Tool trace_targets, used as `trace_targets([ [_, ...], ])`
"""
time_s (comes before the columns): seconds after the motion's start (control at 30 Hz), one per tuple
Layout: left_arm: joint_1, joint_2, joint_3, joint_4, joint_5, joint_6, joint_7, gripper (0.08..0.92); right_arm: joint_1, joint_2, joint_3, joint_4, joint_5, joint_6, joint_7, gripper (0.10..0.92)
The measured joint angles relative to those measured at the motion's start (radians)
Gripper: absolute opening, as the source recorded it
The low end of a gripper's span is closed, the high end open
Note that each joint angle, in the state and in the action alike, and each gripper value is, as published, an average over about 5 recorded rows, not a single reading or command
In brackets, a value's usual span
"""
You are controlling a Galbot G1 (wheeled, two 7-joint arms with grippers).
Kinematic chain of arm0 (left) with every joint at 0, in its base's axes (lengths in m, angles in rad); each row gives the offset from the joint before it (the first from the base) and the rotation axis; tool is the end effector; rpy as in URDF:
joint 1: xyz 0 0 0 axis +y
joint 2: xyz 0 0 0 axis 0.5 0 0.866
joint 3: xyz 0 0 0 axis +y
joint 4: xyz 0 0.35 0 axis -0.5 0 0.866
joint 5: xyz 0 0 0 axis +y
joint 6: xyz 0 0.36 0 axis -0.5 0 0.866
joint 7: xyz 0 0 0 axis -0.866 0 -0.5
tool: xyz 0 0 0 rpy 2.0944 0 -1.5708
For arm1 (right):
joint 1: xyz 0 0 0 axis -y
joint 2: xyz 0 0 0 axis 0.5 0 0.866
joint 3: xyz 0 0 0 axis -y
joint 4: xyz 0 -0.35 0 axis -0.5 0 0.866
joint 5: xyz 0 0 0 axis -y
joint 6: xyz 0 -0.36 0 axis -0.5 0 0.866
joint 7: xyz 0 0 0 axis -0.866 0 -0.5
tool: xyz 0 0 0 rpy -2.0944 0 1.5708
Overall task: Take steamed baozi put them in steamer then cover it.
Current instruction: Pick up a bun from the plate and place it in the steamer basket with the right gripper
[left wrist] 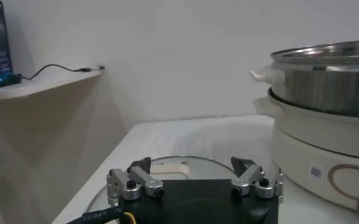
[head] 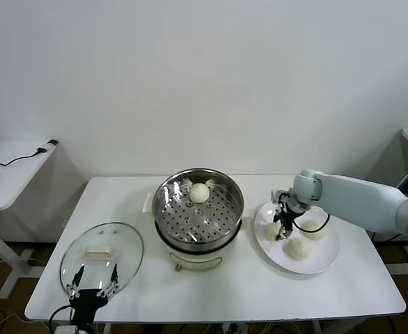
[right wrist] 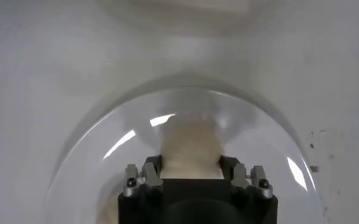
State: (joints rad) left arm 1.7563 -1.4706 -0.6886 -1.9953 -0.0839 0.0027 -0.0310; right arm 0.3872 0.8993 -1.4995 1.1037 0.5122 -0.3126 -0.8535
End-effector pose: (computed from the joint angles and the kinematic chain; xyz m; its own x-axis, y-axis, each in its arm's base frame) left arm 0.1184 0.0738 -0.3589 -0.9550 -0.1386 0.2622 -0.1131 0.9875 0.1100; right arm 0.5563 -0.0923 -0.2182 -0.1081 -0.1279 0.9859 -0.9935 0.0502 -0.1024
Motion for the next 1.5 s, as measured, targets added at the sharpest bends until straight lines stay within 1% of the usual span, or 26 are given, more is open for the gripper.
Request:
trace_targets([
  [0.2,0.009,0.001,-0.001,-0.014,0.001,0.002,0.0,0.823,0.186,0.008,-0.091,0.046,0.071,0.018,-0.05,0.619],
  [0.4,0.009,0.0,0.003,-0.026,0.001,0.005,0.0,0.823,0.426,0.049,-0.17,0.126,0.226,0.002,-0.072,0.619],
  [0.53,0.007,-0.004,0.009,-0.035,0.001,0.006,0.001,0.823,0.529,0.097,-0.17,0.2,0.35,-0.041,-0.043,0.619],
  [0.67,0.006,-0.005,0.01,-0.042,0.001,0.007,0.001,0.823,0.572,0.169,-0.138,0.261,0.462,-0.097,0.012,0.619],
  [0.83,0.005,-0.007,0.012,-0.049,0.0,0.008,0.001,0.823,0.558,0.275,-0.106,0.289,0.547,-0.16,0.088,0.619],
  [1.03,0.006,-0.008,0.011,-0.05,0.0,0.007,0.001,0.823,0.485,0.378,-0.092,0.273,0.569,-0.217,0.163,0.622],
  [1.5,-0.001,-0.008,0.018,-0.041,0.003,0.009,0.004,0.823,0.271,0.492,-0.057,0.149,0.489,-0.271,0.258,0.621],
])
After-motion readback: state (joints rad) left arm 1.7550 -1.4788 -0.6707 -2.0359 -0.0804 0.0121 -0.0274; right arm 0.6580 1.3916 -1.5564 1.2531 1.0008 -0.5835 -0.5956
